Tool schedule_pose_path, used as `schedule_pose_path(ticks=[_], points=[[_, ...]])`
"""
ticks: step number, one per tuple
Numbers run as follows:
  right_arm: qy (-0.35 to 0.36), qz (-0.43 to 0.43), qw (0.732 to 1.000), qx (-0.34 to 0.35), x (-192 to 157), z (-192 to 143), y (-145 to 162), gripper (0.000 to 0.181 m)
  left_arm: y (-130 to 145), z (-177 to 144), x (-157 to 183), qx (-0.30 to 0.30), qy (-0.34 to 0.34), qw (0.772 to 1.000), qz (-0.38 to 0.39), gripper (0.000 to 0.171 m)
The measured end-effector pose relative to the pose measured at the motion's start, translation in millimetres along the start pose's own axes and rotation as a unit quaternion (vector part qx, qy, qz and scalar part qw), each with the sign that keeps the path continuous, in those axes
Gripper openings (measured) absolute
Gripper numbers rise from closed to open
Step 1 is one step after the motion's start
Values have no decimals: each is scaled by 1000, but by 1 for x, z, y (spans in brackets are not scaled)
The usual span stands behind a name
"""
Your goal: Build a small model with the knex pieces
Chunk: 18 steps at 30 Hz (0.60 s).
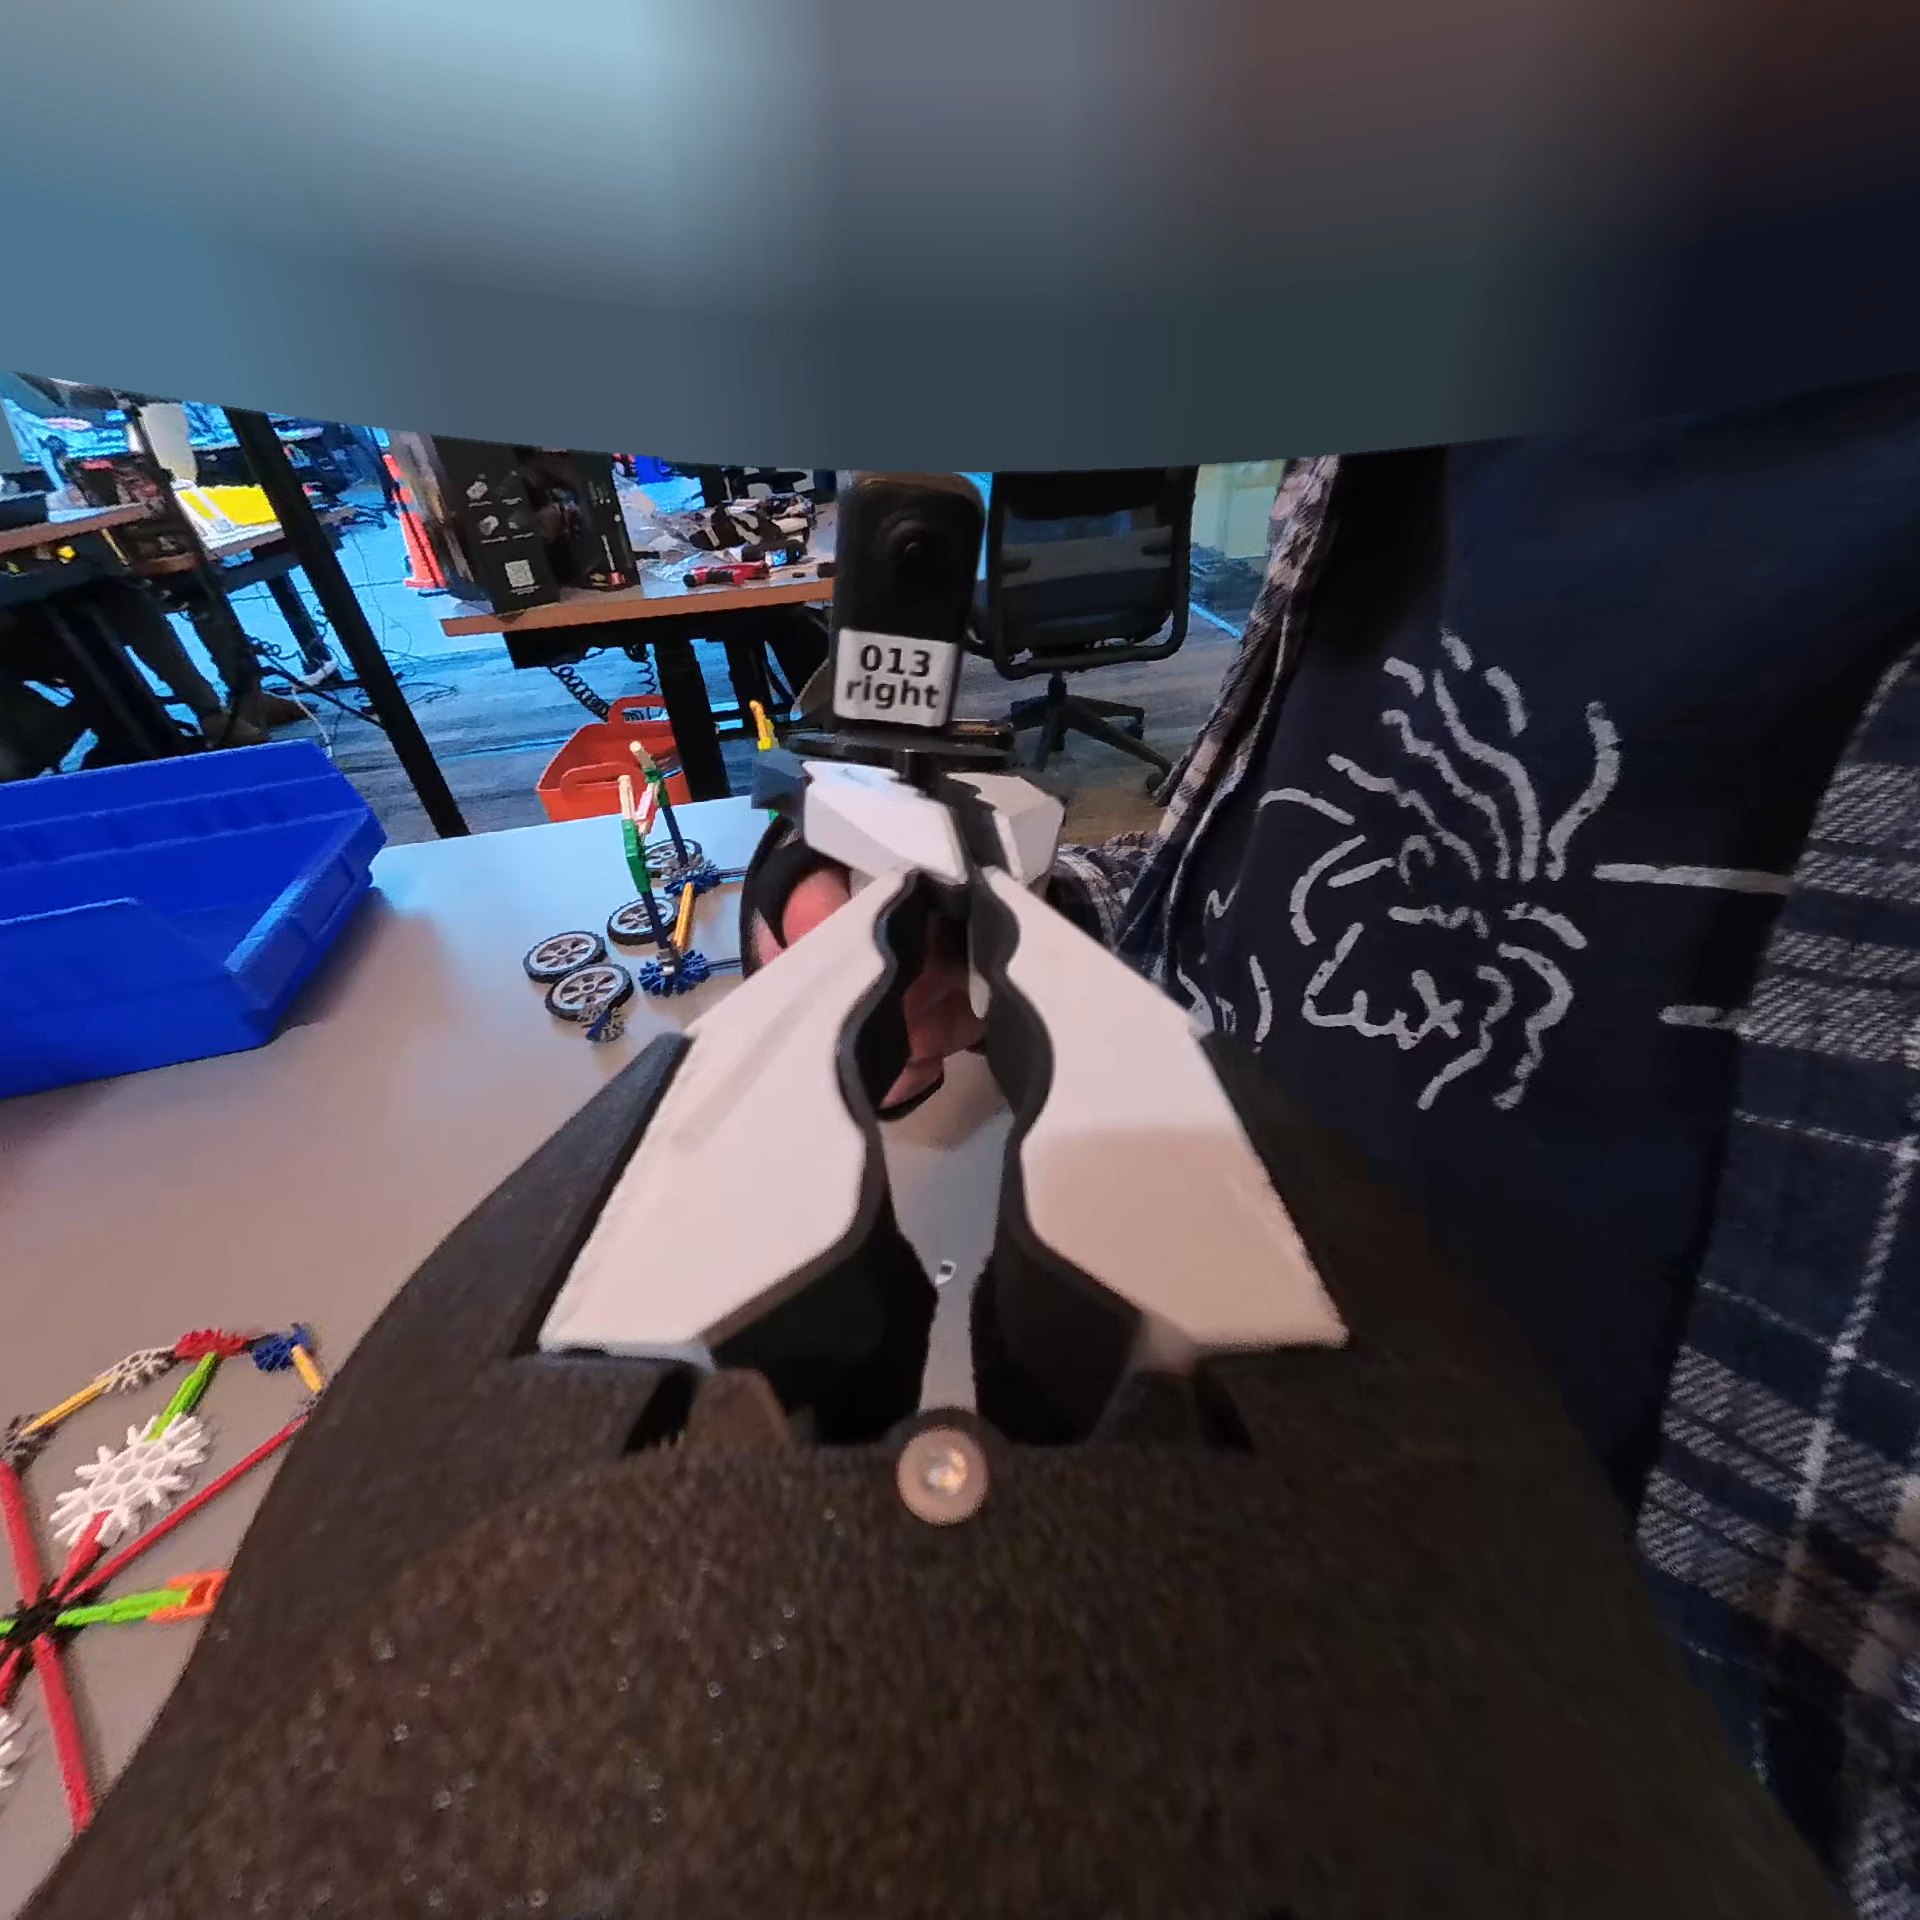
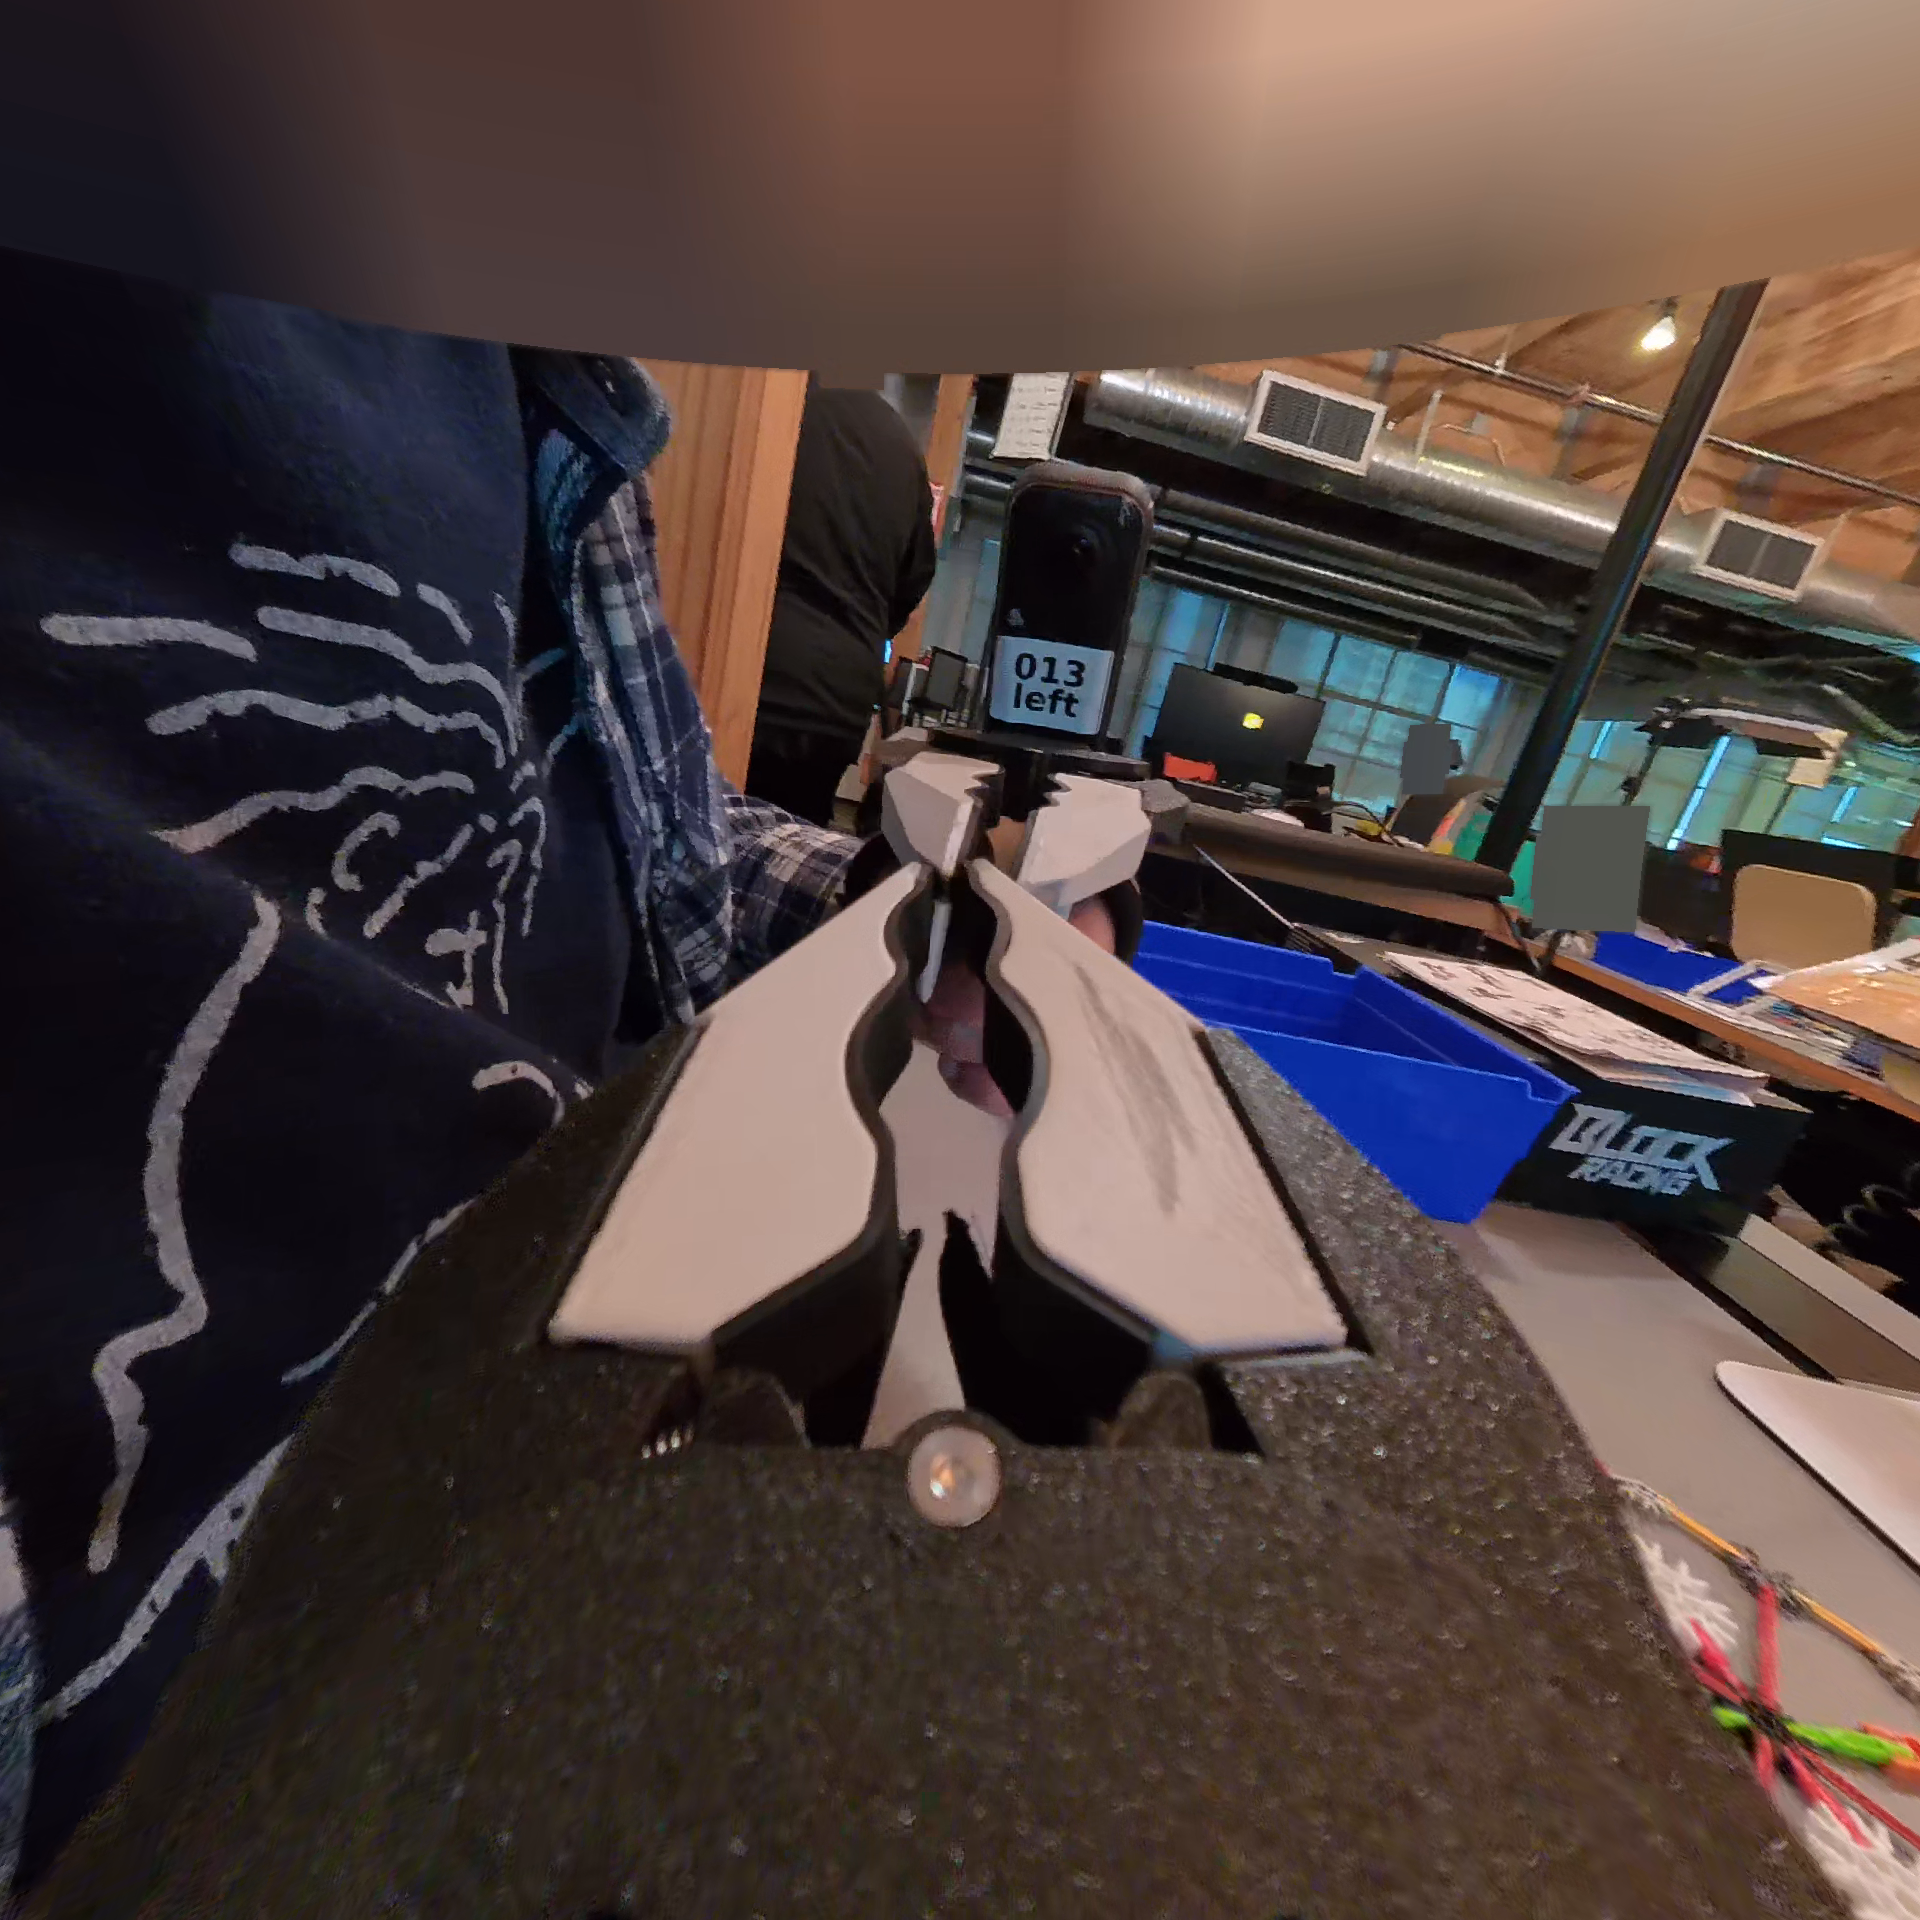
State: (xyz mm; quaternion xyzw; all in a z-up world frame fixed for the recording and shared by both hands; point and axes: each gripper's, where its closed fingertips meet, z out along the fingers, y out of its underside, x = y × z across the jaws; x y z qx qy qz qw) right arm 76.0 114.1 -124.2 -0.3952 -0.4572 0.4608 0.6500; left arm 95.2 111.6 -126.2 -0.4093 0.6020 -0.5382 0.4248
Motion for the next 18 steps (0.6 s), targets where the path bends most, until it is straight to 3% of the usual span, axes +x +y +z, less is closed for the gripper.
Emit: schedule_pose_path(ticks=[7, 9, 10, 15, 18], points=[[-25, 35, 999, 12, 0, 6, 1, 5, 2, -8, -2, -40, -56, 996, 54, 7], [-38, 55, 997, 27, 0, 9, 1, 6, -2, -17, -2, -47, -76, 994, 61, 17], [-37, 60, 997, 32, 3, 9, 1, 5, -2, -24, 0, -55, -79, 993, 65, 34], [-27, 77, 996, 37, 16, 5, 5, 5, -15, -74, -7, -73, -147, 984, 67, 30], [-19, 78, 997, 24, 23, 3, 11, 4, -6, -124, -25, -156, -215, 960, 93, 28]])
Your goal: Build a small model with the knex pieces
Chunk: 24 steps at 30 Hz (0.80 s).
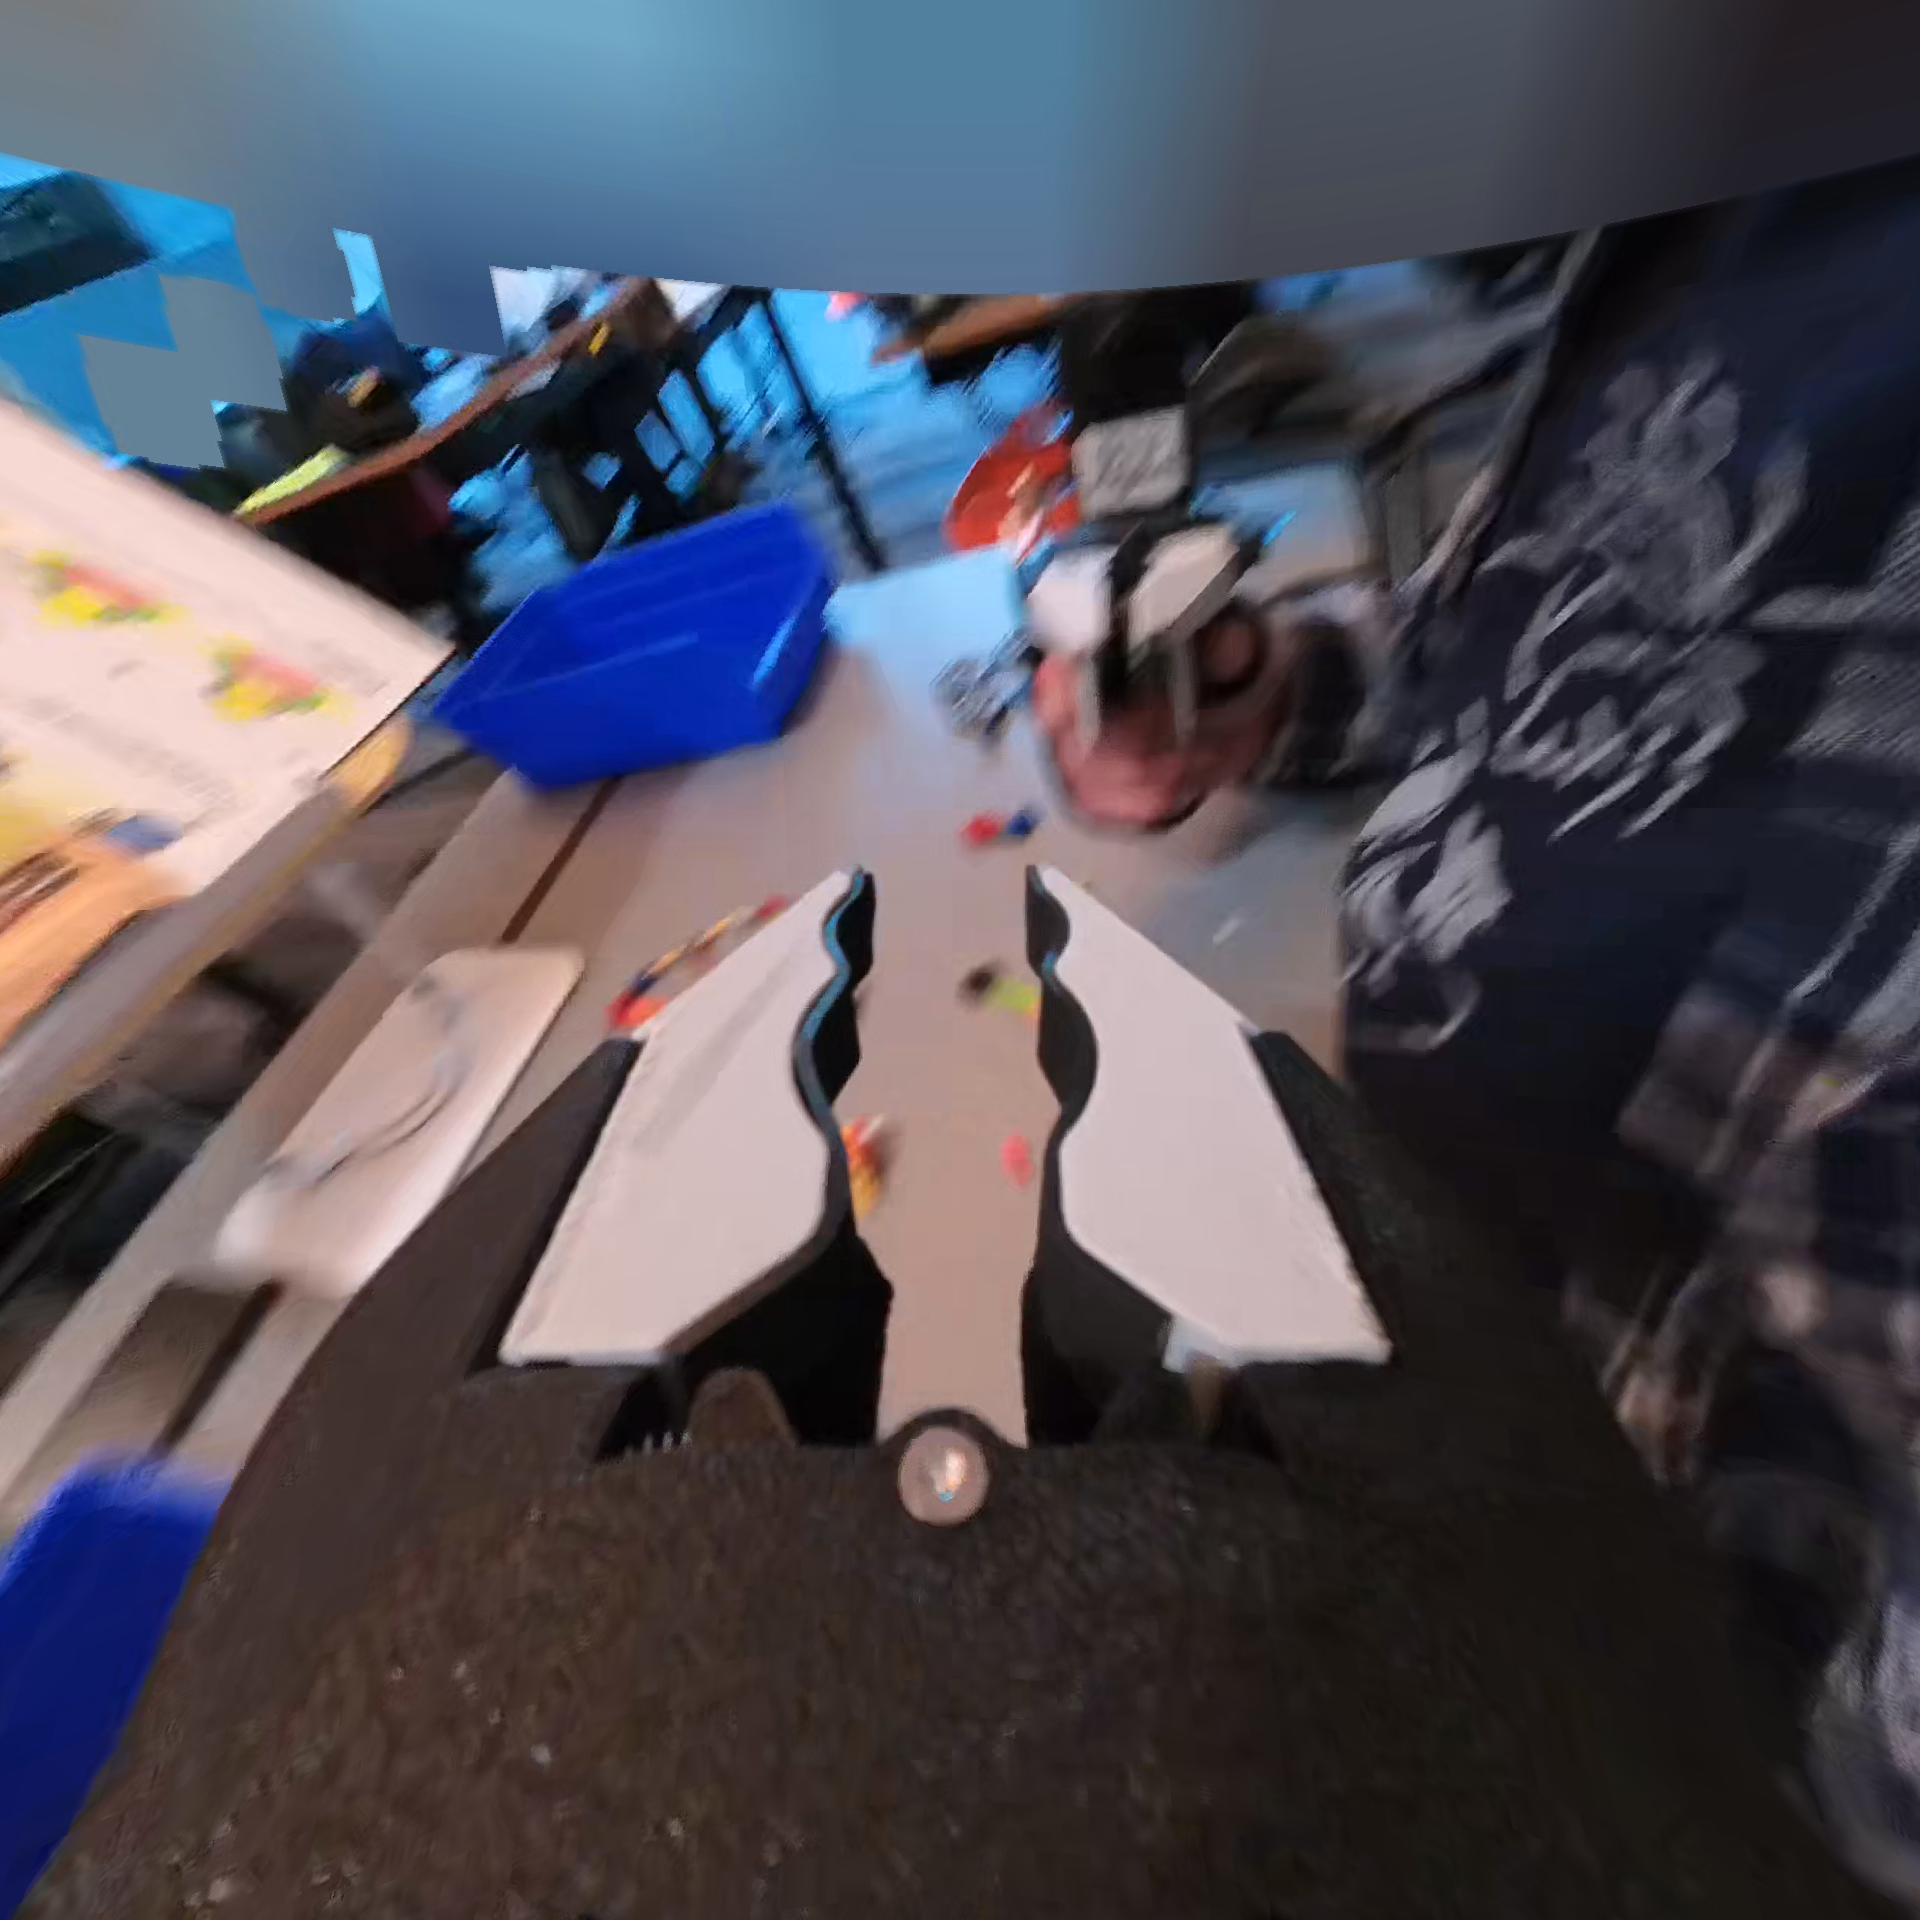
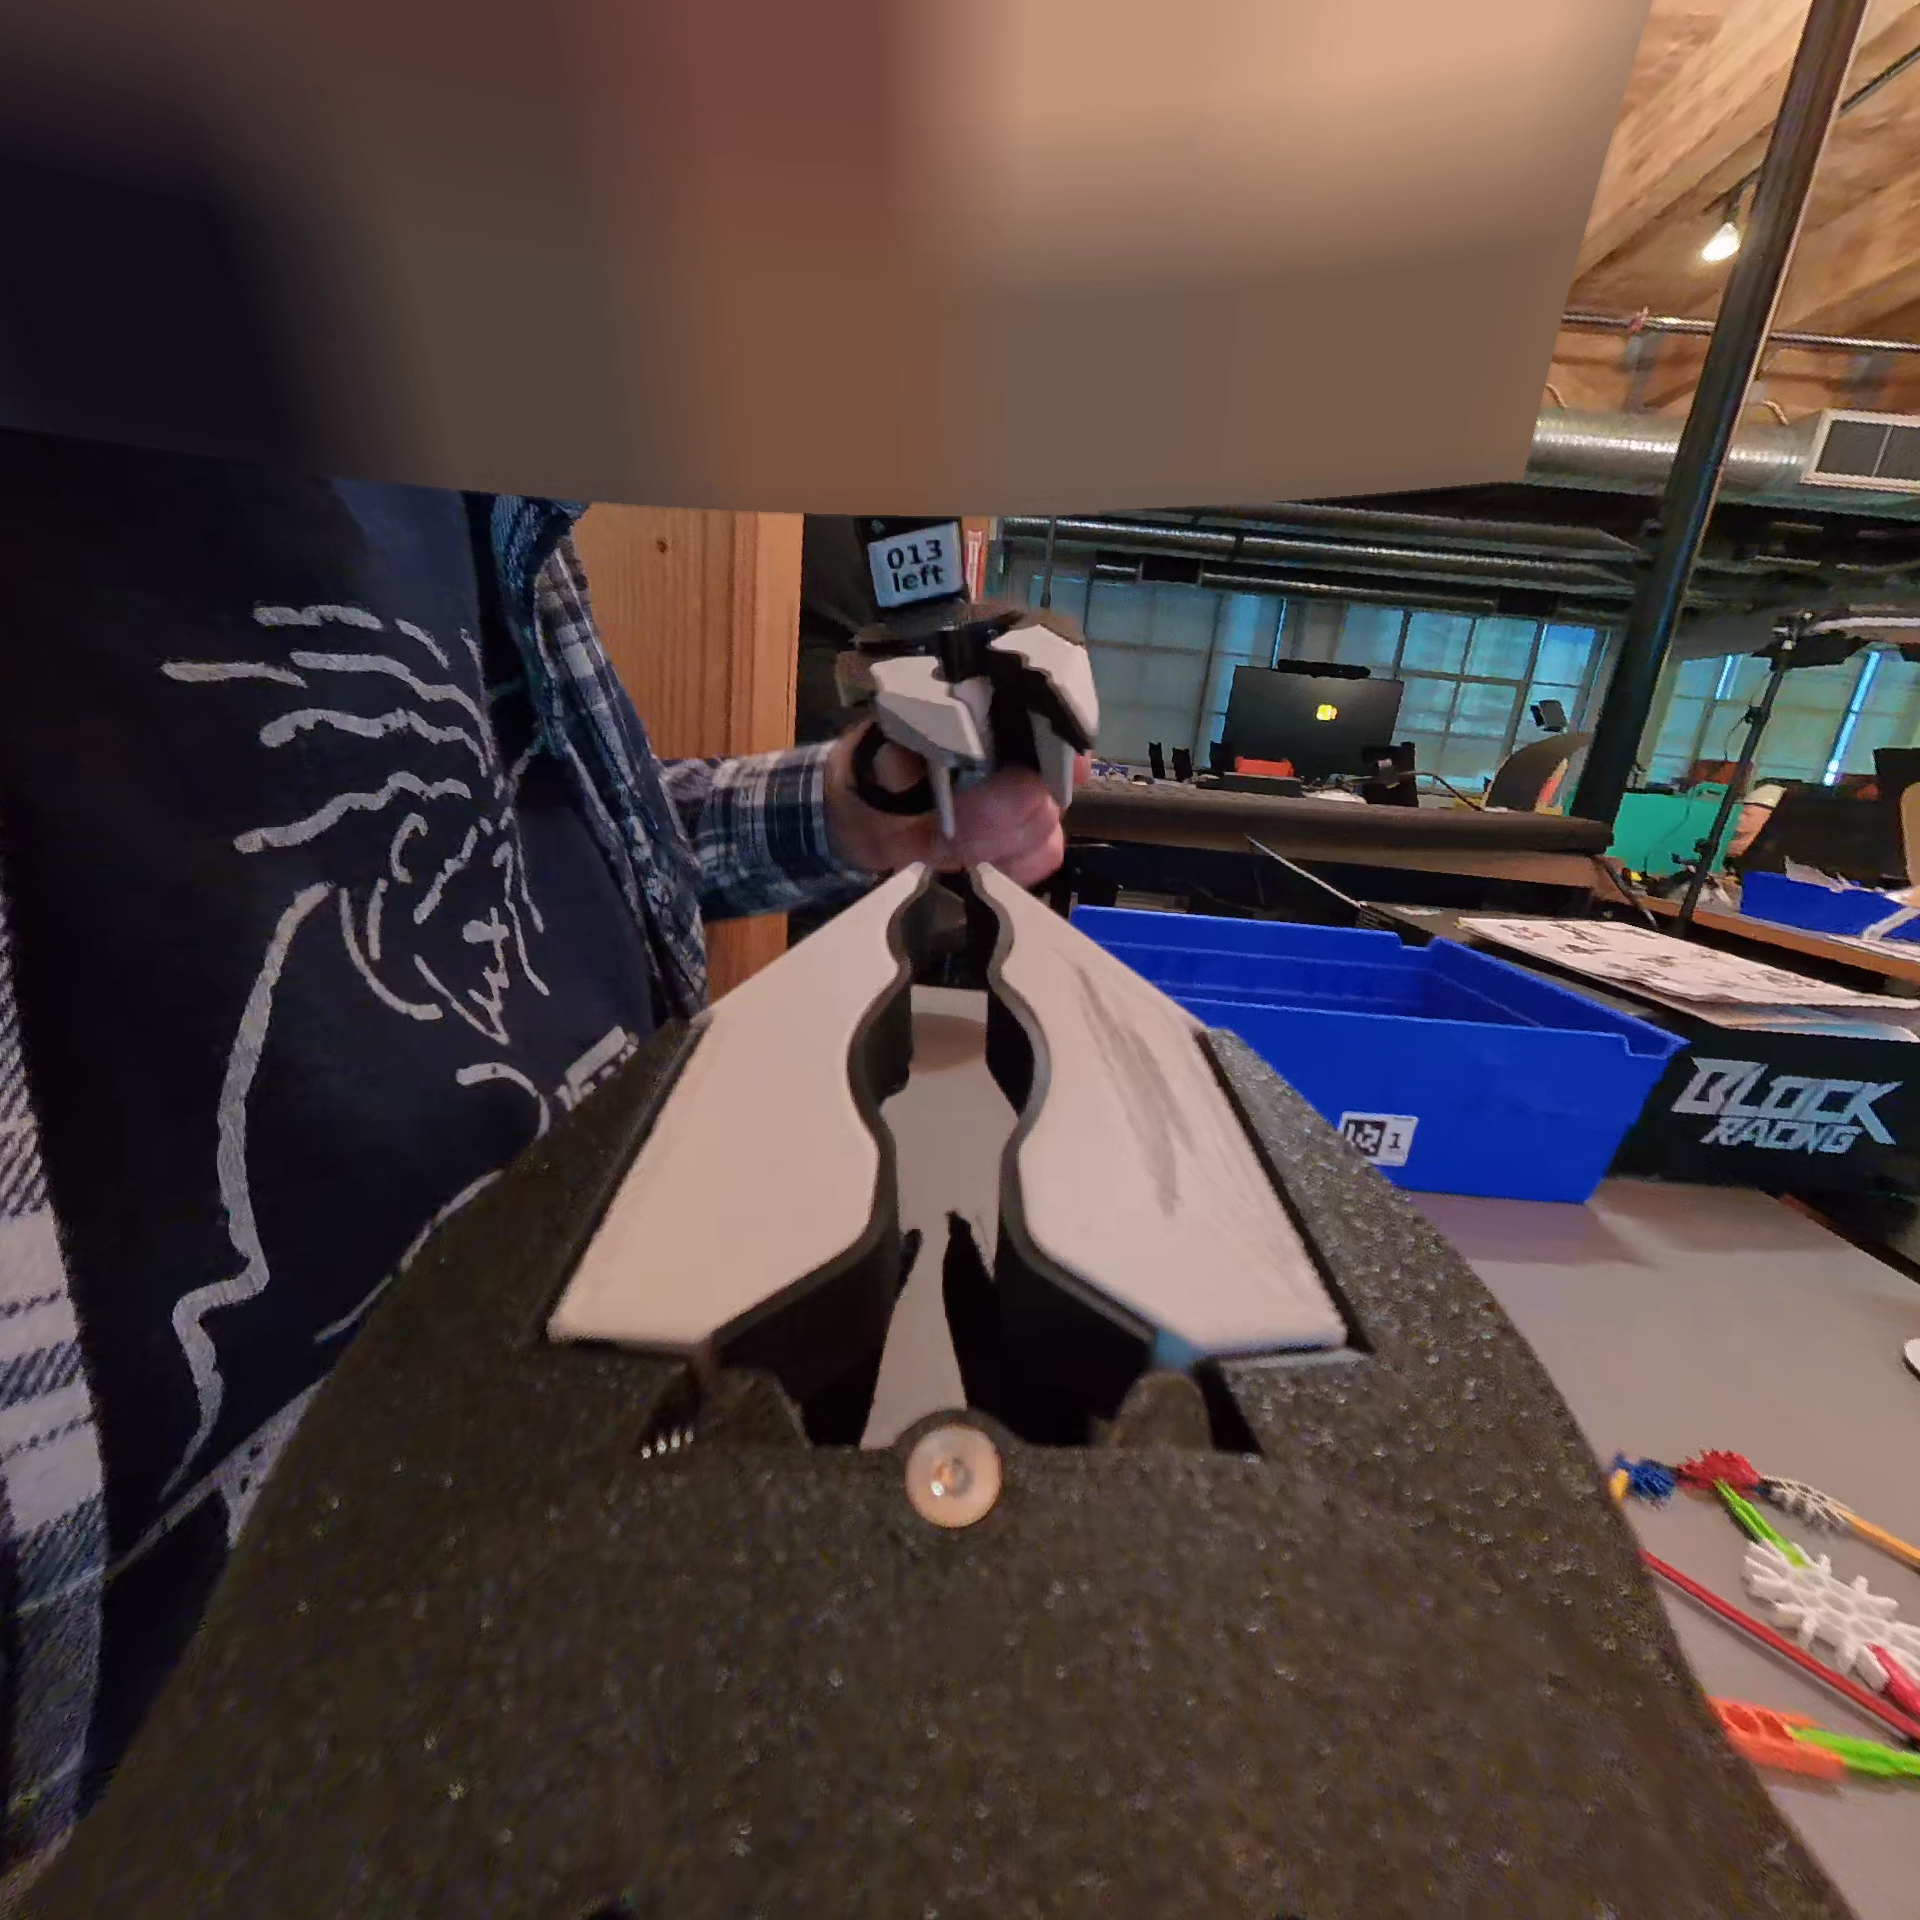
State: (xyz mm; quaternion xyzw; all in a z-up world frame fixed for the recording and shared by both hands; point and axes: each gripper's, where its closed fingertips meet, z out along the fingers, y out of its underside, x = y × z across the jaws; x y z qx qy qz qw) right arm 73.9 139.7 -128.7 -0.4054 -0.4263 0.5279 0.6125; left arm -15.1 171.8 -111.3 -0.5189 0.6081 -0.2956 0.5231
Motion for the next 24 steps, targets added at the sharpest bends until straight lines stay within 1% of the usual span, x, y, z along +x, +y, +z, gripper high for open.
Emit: schedule_pose_path(ticks=[1, 2, 4, 5, 7, 9, 10, 12, 14, 16, 17, 19, 22, 24], points=[[4, 2, 1000, -3, 3, -1, 2, 4, 16, -14, -17, -46, -33, 998, 13, 26], [7, 4, 1000, -6, 5, -3, 3, 5, 32, -30, -32, -88, -50, 995, 15, 24], [14, 8, 1000, -14, 10, -5, 8, 5, 64, -63, -64, -156, -87, 984, -6, 19], [16, 12, 1000, -17, 12, -5, 11, 5, 84, -78, -80, -197, -103, 975, -27, 20], [20, 19, 999, -22, 15, -6, 15, 5, 131, -105, -109, -283, -132, 948, -59, 19], [24, 23, 999, -30, 18, -5, 21, 5, 172, -121, -126, -355, -139, 922, -74, 19], [26, 25, 999, -33, 19, -5, 23, 5, 186, -123, -132, -375, -135, 914, -72, 17], [29, 31, 998, -37, 21, -5, 26, 5, 204, -116, -140, -385, -112, 913, -76, 16], [34, 35, 998, -42, 24, -5, 29, 5, 226, -112, -155, -409, -108, 901, -95, 15], [39, 39, 997, -47, 27, -5, 31, 5, 241, -104, -160, -424, -74, 896, -111, 14], [41, 40, 997, -49, 28, -6, 33, 5, 249, -101, -166, -433, -66, 894, -99, 13], [45, 43, 997, -51, 30, -7, 35, 5, 266, -101, -181, -463, -67, 879, -95, 13], [50, 48, 996, -54, 33, -8, 38, 5, 276, -92, -200, -454, -66, 883, -102, 13], [53, 51, 996, -54, 35, -9, 40, 5, 273, -79, -206, -434, -53, 893, -111, 13]])
